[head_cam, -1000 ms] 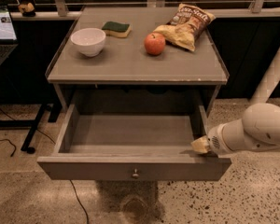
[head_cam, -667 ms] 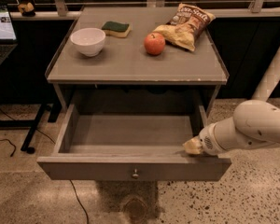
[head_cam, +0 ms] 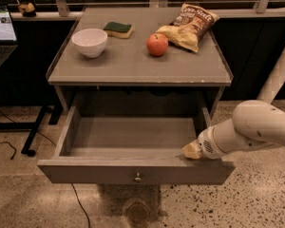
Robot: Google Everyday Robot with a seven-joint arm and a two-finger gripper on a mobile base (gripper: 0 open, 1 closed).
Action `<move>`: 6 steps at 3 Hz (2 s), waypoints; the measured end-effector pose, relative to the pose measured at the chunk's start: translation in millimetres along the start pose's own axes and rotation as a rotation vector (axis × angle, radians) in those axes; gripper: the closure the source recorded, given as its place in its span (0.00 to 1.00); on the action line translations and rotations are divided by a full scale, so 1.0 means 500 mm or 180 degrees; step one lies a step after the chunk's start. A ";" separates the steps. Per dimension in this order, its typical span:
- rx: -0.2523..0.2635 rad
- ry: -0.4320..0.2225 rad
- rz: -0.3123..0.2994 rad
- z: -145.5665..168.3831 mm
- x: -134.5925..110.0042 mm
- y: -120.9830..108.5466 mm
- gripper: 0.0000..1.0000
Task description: Open top drawer
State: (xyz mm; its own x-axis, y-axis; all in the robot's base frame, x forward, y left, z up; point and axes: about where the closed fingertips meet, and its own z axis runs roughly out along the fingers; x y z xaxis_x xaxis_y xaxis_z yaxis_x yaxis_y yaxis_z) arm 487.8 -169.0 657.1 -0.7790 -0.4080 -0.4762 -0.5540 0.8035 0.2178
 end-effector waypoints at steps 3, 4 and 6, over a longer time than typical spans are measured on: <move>0.0038 -0.0066 0.0305 -0.017 0.048 -0.023 1.00; 0.0073 -0.0162 0.0564 -0.034 0.066 -0.040 0.81; 0.0285 -0.0423 0.0492 -0.147 -0.013 -0.023 0.35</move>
Offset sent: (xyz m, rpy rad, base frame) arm -0.0699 -0.0715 -0.0251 0.1211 0.0544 -0.3224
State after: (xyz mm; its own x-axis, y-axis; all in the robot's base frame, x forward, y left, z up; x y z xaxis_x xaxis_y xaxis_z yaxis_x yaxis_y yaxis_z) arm 477.9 -207.5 720.4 -0.8038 -0.2212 -0.5523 -0.3982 0.8897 0.2232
